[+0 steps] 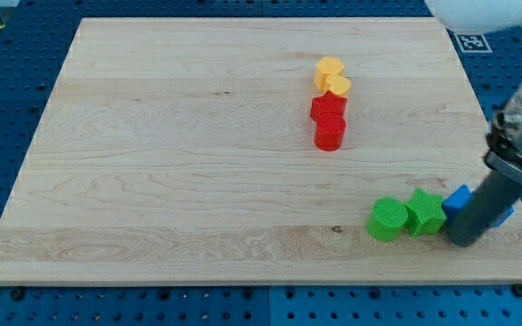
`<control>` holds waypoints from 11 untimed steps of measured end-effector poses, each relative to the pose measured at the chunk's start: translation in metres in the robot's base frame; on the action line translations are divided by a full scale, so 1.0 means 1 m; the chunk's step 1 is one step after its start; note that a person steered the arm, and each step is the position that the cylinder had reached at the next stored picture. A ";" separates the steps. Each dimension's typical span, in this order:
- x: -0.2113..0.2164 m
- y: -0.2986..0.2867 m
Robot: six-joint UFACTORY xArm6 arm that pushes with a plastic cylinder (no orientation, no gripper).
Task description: Move the green blocks to the bottom center
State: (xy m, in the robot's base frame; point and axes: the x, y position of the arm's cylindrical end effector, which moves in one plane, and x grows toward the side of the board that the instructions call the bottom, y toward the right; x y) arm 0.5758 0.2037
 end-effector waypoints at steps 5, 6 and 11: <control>-0.020 -0.082; -0.020 -0.101; -0.059 -0.144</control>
